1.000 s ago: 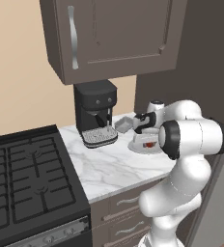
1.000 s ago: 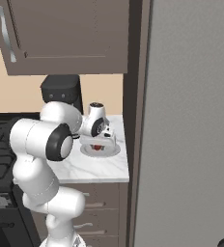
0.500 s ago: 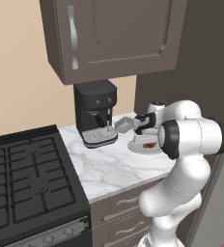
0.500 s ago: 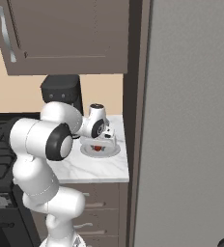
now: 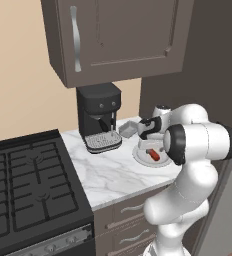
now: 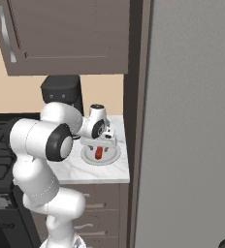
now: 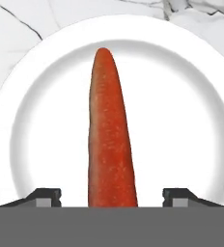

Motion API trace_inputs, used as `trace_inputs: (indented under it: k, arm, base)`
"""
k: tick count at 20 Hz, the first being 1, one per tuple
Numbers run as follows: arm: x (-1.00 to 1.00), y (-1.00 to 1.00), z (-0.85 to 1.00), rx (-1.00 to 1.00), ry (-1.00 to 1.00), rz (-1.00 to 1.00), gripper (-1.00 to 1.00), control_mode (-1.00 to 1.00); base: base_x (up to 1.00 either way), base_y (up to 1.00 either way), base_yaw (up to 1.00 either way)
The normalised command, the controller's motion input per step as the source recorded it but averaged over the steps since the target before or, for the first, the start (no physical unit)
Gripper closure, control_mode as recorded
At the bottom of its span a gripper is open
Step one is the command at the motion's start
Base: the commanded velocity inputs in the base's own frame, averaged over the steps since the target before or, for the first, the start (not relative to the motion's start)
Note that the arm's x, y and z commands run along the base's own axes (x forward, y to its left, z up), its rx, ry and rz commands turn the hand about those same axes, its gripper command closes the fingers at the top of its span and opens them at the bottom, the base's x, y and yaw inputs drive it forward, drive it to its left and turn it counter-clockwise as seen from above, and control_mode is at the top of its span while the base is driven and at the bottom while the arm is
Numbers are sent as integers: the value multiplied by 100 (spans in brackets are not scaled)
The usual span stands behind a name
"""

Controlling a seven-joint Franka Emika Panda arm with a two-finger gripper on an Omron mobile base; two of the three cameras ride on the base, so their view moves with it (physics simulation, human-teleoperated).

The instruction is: Pick the carrot from the microwave and place it on plate located on the counter.

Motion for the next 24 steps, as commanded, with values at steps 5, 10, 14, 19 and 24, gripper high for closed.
trace_inputs:
  k: [5, 10, 14, 19, 24]
  arm:
    - [-23, -1, 48, 4, -6, 0, -100, -100]
    - [-59, 30, 100, 1, -16, 0, -100, -100]
    - [-58, 81, 89, 0, -5, 0, -100, -100]
    - [-62, 52, 94, 0, 0, 1, -100, -100]
    - [-82, 30, 99, 0, -3, 2, -100, -100]
  base:
    - [0, 0, 0]
    - [0, 0, 0]
    - [0, 0, 0]
    - [0, 0, 0]
    - [0, 0, 0]
